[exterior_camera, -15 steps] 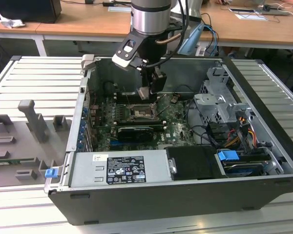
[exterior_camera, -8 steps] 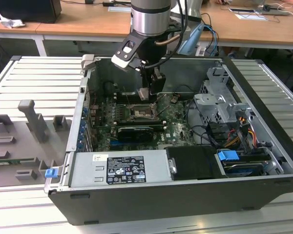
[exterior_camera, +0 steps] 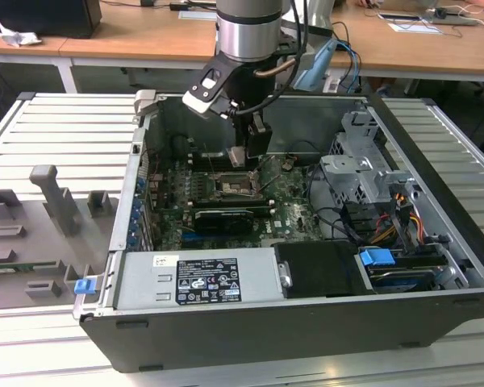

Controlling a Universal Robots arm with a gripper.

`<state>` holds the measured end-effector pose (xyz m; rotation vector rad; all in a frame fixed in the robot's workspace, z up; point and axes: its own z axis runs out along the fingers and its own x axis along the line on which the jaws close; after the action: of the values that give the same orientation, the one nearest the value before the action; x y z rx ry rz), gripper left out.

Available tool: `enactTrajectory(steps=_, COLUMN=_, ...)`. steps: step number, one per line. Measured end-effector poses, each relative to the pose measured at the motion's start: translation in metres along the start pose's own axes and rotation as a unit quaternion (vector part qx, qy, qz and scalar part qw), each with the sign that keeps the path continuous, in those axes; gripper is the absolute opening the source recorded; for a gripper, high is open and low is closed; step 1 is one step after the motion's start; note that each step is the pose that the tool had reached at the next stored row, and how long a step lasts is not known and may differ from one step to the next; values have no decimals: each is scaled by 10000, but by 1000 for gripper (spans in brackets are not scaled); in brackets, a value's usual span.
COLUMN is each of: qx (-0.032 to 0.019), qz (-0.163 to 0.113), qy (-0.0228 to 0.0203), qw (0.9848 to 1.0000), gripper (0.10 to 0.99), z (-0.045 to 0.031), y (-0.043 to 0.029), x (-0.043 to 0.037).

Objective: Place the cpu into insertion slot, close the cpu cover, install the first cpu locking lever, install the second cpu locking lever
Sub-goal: 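Place the cpu into insertion slot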

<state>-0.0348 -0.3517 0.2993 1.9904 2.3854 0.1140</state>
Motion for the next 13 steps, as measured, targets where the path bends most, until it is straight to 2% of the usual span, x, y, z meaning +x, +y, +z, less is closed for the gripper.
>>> enactTrajectory(steps=4, qx=10, qz=217, qy=-15, qw=9998, gripper=537, z=67, y=-4, x=7)
enactTrajectory(steps=7, qx=30, qz=242, qy=-13, qw=9997, gripper=537, z=130, y=-8, x=11)
enactTrajectory(steps=13, qx=32, qz=260, qy=-15, qw=9997, gripper=537, z=175, y=-13, x=11)
